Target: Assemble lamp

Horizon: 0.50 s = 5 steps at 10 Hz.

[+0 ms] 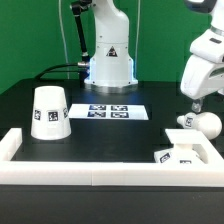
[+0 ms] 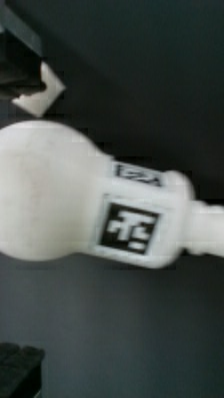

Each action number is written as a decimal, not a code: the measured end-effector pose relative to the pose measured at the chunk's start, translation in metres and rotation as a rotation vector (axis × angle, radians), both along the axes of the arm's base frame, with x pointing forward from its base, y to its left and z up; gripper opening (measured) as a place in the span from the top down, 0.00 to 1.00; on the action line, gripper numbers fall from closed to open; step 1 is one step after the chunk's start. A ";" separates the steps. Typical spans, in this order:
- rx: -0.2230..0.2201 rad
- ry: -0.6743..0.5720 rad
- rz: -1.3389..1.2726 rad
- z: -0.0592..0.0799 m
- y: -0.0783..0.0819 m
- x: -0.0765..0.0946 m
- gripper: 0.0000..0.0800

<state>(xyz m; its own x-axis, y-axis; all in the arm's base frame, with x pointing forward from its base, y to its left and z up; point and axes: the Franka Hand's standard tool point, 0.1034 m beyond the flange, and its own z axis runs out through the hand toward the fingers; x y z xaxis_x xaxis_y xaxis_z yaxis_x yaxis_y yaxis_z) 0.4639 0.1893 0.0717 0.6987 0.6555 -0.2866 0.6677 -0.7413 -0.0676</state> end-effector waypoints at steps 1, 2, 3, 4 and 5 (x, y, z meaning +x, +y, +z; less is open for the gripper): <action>-0.024 0.034 -0.004 0.001 -0.001 0.000 0.13; -0.069 0.105 0.000 0.001 -0.001 -0.006 0.13; -0.093 0.148 0.002 -0.001 0.001 -0.007 0.13; -0.139 0.231 0.005 -0.001 0.000 -0.011 0.13; -0.169 0.278 -0.010 -0.004 -0.002 -0.009 0.13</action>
Offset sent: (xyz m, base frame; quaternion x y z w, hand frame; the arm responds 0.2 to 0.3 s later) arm 0.0000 0.0000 0.0000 0.0000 -0.1938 0.0000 0.9810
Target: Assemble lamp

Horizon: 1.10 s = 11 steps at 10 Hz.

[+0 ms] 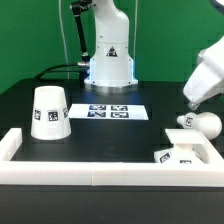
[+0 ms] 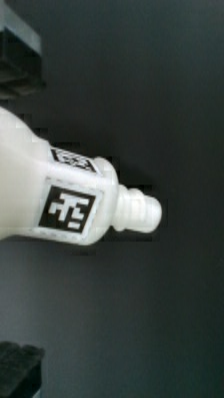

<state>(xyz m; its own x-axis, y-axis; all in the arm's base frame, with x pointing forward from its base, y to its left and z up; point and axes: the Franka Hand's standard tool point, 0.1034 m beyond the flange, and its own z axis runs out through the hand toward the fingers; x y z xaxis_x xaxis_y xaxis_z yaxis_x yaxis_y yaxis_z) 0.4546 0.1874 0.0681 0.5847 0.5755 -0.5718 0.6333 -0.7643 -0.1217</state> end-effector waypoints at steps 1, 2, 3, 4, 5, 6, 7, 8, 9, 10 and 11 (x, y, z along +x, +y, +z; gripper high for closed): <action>-0.034 0.058 -0.012 -0.005 -0.005 0.002 0.13; -0.018 0.031 -0.022 -0.011 -0.007 0.012 0.13; -0.014 0.034 -0.023 -0.010 -0.011 0.013 0.13; -0.014 0.036 -0.021 -0.011 -0.010 0.012 0.13; -0.014 0.036 -0.021 -0.011 -0.010 0.012 0.13; -0.018 0.033 -0.026 -0.011 -0.010 0.012 0.13; -0.044 0.016 -0.054 -0.011 -0.011 0.013 0.13; -0.068 0.001 -0.083 -0.013 -0.010 0.013 0.13; -0.087 -0.009 -0.106 -0.015 -0.010 0.013 0.13; -0.094 0.000 -0.108 -0.016 -0.010 0.012 0.13; -0.101 0.012 -0.110 -0.017 -0.011 0.013 0.13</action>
Offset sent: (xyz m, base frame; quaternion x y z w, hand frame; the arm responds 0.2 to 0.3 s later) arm 0.0000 0.0000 0.0000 0.0000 0.0000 0.0000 1.0000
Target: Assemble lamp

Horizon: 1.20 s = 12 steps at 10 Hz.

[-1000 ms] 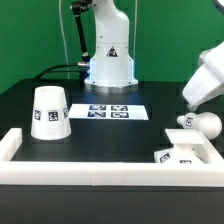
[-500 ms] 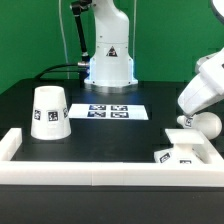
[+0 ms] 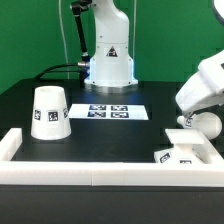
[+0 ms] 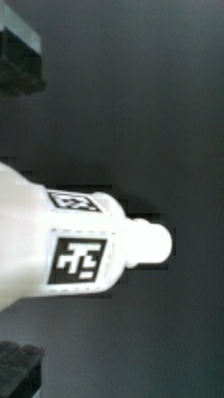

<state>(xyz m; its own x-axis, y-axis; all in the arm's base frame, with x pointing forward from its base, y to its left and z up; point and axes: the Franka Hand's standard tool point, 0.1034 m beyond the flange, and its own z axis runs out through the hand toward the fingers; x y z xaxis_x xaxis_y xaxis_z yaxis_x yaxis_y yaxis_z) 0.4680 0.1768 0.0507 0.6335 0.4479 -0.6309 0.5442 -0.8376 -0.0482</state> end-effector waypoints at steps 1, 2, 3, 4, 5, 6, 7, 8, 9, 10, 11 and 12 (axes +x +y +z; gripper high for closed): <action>0.001 -0.002 0.000 -0.001 0.000 0.000 0.13; 0.001 -0.001 0.000 -0.001 0.000 0.000 0.13; -0.033 0.055 0.000 0.001 0.000 -0.008 0.13; -0.060 0.103 0.001 -0.001 0.003 -0.009 0.13; -0.101 0.162 -0.002 -0.004 0.008 -0.009 0.13; -0.092 0.147 0.000 -0.010 0.014 -0.002 0.13; -0.089 0.145 0.002 -0.011 0.015 -0.003 0.13; -0.084 0.140 0.004 -0.016 0.015 -0.002 0.13; -0.078 0.133 0.003 -0.020 0.016 -0.001 0.13; -0.073 0.125 0.004 -0.022 0.017 -0.001 0.13; -0.066 0.115 0.005 -0.028 0.018 0.000 0.13; -0.061 0.111 0.006 -0.033 0.019 -0.001 0.13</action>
Offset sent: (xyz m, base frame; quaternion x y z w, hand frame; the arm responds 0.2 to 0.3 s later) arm 0.0037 0.0064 0.0015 -0.0162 -0.1319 0.0257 0.9908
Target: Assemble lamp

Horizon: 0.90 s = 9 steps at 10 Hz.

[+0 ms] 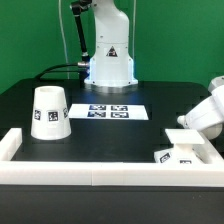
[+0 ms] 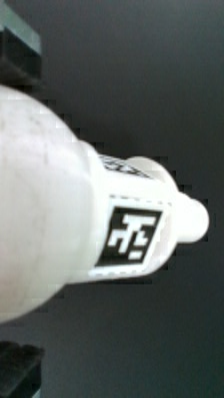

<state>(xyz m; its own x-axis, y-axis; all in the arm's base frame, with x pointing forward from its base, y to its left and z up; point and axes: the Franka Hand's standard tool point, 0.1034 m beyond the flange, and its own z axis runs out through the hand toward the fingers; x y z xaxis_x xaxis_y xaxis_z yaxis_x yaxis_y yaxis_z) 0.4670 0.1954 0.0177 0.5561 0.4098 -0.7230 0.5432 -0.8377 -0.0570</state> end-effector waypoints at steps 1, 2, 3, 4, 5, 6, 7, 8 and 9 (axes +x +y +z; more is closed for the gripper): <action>-0.001 0.004 0.001 -0.001 0.000 -0.002 0.13; -0.001 0.008 0.002 -0.003 0.000 -0.005 0.13; -0.001 0.012 0.003 -0.004 0.000 -0.007 0.13; -0.001 0.014 0.004 -0.006 0.000 -0.009 0.13; -0.001 0.015 0.003 -0.006 -0.001 -0.009 0.28; -0.001 0.015 0.002 -0.006 -0.001 -0.009 0.28; -0.001 0.015 0.001 -0.006 -0.002 -0.008 0.28; -0.001 0.015 0.000 -0.006 -0.002 -0.008 0.28; 0.003 0.017 0.002 -0.006 -0.003 -0.008 0.28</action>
Offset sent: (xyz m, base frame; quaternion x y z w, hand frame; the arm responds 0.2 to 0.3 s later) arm -0.0073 -0.0009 -0.0207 -0.0086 0.0139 -0.0064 0.9998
